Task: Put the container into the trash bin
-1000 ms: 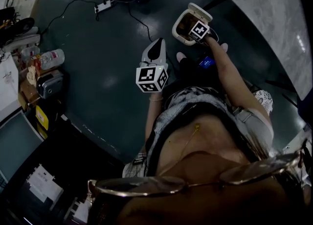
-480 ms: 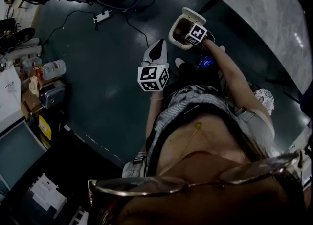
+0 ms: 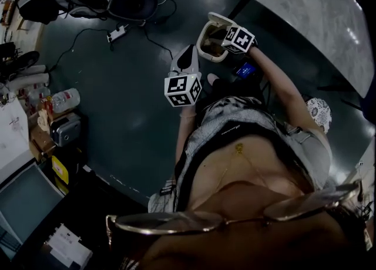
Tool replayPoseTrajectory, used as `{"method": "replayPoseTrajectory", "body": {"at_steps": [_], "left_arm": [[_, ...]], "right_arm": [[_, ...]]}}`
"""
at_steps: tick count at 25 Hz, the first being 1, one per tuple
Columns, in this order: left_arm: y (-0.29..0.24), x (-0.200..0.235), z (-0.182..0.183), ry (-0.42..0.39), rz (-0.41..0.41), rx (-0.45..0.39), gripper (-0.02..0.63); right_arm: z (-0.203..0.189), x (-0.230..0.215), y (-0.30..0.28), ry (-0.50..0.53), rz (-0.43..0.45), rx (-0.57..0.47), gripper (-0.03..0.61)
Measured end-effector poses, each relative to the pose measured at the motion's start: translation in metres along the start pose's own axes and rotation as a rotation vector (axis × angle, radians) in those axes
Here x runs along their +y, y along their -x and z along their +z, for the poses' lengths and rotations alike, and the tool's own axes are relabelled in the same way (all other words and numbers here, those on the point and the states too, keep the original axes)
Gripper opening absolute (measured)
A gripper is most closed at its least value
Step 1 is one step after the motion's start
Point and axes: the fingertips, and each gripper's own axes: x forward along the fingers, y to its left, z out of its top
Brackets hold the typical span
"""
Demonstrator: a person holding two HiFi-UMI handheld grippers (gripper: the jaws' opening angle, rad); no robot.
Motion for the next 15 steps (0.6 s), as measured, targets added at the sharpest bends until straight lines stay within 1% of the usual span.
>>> {"method": "replayPoseTrajectory", "body": {"at_steps": [4, 9, 12, 15], "left_arm": [[-0.008, -0.005, 0.011, -0.007, -0.023, -0.020, 0.002], [-0.019, -0.018, 0.020, -0.011, -0.077, -0.031, 0.001], [-0.021, -0.029, 0.028, -0.017, -0.112, -0.051, 0.000], [-0.019, -0.041, 0.034, -0.028, -0.144, -0.073, 0.000]], "right_arm": [[0.033, 0.007, 0.042, 0.030, -0.052, -0.108, 0.026], [0.069, 0.020, 0.104, 0.049, -0.150, -0.276, 0.026], [0.082, 0.029, 0.134, 0.051, -0.220, -0.352, 0.026], [0.085, 0.037, 0.155, 0.033, -0.288, -0.402, 0.026]]}}
